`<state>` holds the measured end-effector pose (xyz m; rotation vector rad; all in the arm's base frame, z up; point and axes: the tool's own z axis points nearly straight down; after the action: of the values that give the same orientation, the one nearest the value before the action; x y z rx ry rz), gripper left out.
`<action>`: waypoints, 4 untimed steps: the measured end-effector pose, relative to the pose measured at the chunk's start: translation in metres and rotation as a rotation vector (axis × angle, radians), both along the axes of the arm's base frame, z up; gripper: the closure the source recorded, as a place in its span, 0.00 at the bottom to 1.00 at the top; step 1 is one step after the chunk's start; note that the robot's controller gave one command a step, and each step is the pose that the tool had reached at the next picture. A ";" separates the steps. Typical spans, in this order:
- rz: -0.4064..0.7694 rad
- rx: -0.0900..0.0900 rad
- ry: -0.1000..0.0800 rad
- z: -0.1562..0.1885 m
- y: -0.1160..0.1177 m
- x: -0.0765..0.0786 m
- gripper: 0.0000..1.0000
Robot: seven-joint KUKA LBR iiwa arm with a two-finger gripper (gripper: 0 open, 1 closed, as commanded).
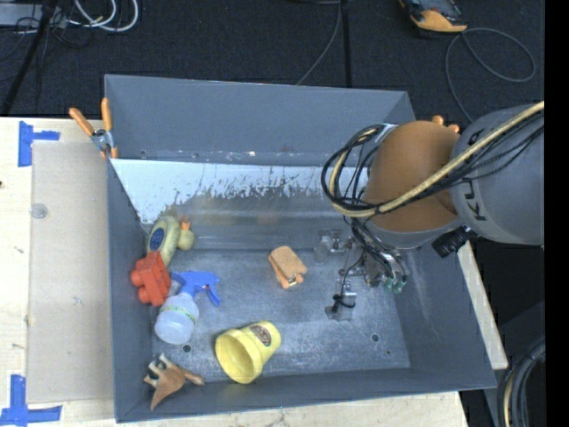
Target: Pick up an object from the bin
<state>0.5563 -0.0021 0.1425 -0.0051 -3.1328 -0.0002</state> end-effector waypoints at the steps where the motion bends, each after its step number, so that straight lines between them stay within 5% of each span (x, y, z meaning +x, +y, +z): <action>1: 0.000 0.000 -0.007 0.004 0.000 0.002 0.00; 2: 0.000 0.000 -0.007 0.005 0.000 0.002 0.00; 3: 0.159 0.000 -0.013 -0.034 -0.005 0.013 0.00; 4: 0.251 0.001 -0.003 -0.053 0.024 0.035 0.00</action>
Offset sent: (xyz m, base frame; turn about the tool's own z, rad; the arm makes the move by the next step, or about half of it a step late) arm 0.0263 0.0389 -0.0706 -0.2244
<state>0.5915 0.0221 0.0897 0.3868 -3.1118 0.0002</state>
